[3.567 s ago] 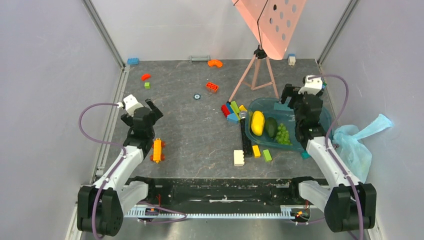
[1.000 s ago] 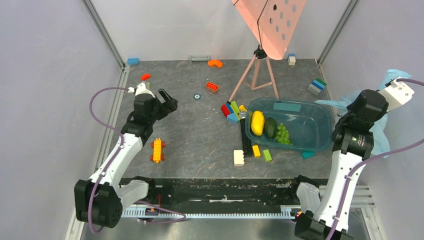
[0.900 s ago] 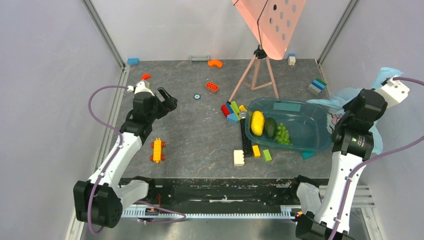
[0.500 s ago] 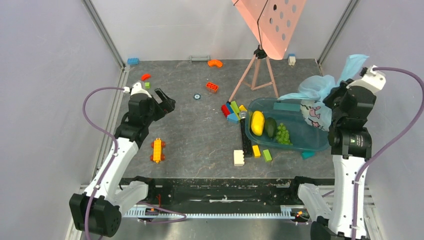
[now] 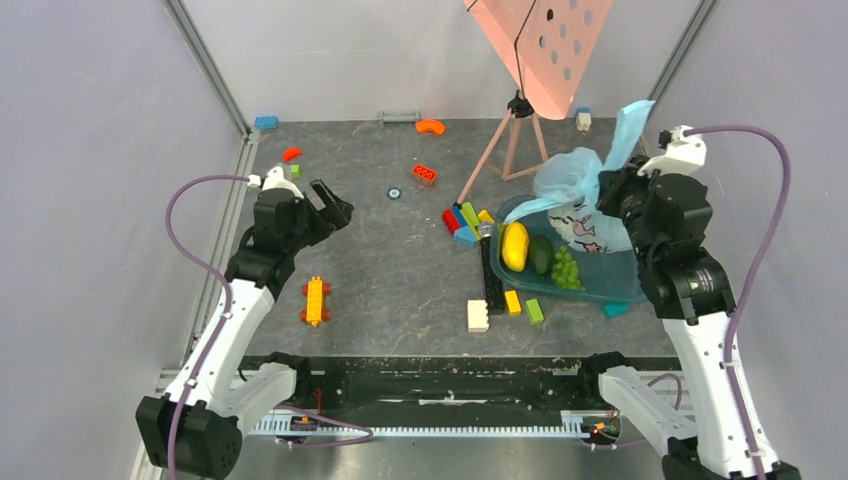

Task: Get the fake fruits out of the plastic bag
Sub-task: Place the plastic bag at the center of the board.

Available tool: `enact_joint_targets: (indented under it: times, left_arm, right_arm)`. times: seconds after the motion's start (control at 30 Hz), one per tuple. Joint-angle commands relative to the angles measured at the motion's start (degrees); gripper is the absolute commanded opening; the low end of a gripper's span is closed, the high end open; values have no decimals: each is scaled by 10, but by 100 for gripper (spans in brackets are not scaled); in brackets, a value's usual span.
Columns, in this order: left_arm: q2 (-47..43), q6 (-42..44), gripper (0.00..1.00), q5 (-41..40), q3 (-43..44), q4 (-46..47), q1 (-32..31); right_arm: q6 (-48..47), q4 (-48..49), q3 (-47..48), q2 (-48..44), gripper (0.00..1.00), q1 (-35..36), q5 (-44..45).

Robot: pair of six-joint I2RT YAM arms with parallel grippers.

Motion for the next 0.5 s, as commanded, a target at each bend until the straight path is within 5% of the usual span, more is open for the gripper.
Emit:
enact_joint_targets:
  times: [0.0,0.33,0.47]
  left_arm:
    - [-23,16,100,24,30,-9,-2]
    - [-66,46,100,12,56,-53,-2]
    - [-89,62,100,-6,64,-80,-2]
  right_arm:
    - [6,56,-10,8,0,102,52]
    - [2,115,-18,78,0,498,367]
    - [-3,150,-13,123,0,595,427]
